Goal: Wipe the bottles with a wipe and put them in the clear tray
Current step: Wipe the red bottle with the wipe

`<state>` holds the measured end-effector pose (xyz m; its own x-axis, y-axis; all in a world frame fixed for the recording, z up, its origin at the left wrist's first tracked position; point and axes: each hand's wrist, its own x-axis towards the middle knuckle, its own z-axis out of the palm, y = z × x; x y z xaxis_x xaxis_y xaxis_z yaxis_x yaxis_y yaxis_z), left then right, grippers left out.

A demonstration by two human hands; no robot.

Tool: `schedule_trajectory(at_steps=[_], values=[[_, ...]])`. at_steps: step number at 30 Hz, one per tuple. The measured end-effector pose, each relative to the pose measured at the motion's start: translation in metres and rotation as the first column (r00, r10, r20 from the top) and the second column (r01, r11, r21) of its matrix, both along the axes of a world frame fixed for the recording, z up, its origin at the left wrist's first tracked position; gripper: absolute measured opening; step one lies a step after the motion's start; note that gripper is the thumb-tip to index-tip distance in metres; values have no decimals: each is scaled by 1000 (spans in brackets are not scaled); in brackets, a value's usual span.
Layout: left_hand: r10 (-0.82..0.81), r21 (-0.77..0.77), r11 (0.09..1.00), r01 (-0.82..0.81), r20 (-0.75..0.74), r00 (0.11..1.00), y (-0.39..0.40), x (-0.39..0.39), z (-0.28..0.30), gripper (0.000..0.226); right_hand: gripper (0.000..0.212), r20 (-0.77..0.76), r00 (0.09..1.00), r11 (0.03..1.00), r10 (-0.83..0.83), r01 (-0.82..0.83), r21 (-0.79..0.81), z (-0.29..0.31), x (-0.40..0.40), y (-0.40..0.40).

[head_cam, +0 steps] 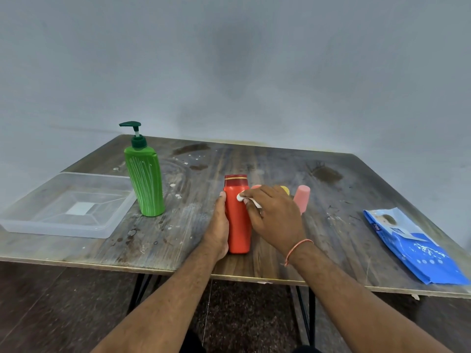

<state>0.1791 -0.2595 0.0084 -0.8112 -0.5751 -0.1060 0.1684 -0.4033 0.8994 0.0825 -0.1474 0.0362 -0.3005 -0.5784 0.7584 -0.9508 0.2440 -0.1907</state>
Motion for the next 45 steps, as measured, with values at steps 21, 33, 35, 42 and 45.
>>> schedule_trajectory(at_steps=[21, 33, 35, 42, 45], values=[[142, 27, 989, -144, 55, 988, -1, -5, -5, 63, 16, 525, 819, 933, 232, -340, 118, -57, 15, 53], [118, -338, 936, -96, 48, 992, -20, 4, -3, 21, 15, 611, 769, 948, 188, -305, 92, -60, 12, 52], [109, -393, 916, -78, 59, 992, -34, 7, -1, 23, 16, 606, 773, 949, 188, -301, 90, -61, 12, 51], [138, -548, 832, -85, 56, 989, -81, 5, 24, 36, 20, 625, 758, 958, 187, -281, 53, -62, 12, 51], [123, -615, 787, -52, 74, 990, -91, 2, 32, 46, 19, 620, 763, 960, 185, -274, 51, -60, 14, 52]])
